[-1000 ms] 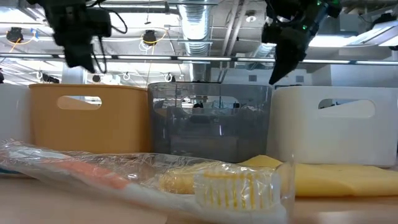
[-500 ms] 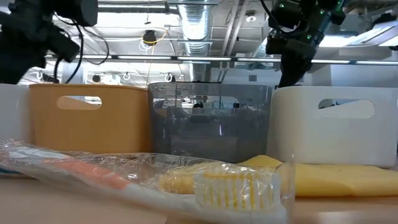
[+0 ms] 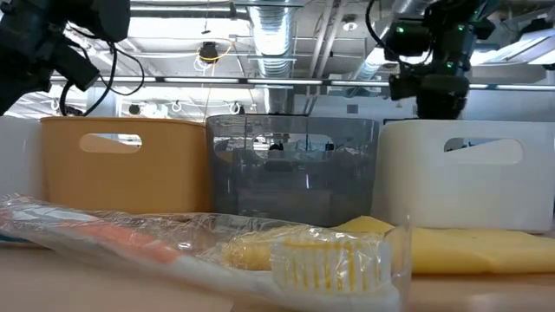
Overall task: Pick & Place Toothbrushes
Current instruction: Adjust the bins
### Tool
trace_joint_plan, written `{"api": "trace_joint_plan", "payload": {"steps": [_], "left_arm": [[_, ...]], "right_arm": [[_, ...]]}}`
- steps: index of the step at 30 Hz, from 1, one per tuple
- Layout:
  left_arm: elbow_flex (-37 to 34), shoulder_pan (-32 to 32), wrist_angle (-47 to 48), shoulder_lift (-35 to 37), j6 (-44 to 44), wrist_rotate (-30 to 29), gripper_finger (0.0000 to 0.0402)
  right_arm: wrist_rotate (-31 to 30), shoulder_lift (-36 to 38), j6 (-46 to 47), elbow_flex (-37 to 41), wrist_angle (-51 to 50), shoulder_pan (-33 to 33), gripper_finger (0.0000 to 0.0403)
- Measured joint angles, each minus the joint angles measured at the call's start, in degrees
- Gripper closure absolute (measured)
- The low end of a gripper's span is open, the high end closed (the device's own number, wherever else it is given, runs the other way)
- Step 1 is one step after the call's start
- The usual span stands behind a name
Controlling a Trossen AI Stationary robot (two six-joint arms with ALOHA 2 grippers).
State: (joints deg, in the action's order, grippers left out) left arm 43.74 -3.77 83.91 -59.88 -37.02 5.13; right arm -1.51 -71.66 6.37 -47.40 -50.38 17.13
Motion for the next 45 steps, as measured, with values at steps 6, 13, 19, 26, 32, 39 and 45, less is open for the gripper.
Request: {"api": "trace_joint_plan", "payload": {"steps": [6,13,19,26,32,39,45], "left_arm": [[-1.48,-1.59,-1.41,-0.02,-1.9,0.06,0.04],[-1.46,-2.98,-1.52,0.0,-4.09,-0.83,0.04],[-1.46,-4.73,-1.7,-0.62,-6.08,-2.18,0.04],[-1.42,-8.68,-1.74,-3.7,-8.21,-2.81,0.04],[-1.31,-12.8,-2.02,-4.74,-6.65,-3.49,0.04],[-1.28,-16.71,-2.05,-2.68,-0.71,-4.52,0.04],[-0.74,-18.04,-7.45,-1.97,3.14,-5.75,0.04]], "right_arm": [[0.01,0.0,2.83,2.81,1.37,-3.0,0.0403],[-0.01,0.0,4.72,2.84,3.92,-6.73,0.0403],[-0.07,0.0,7.14,2.84,4.14,-9.22,0.0403],[-1.38,0.0,8.73,2.84,4.47,-11.74,0.0403],[-1.45,0.0,8.68,2.84,4.32,-11.94,0.0403],[-1.45,0.0,8.24,2.84,4.18,-11.89,0.0403],[-1.45,0.0,8.24,2.84,4.12,-11.87,0.0403]]}}
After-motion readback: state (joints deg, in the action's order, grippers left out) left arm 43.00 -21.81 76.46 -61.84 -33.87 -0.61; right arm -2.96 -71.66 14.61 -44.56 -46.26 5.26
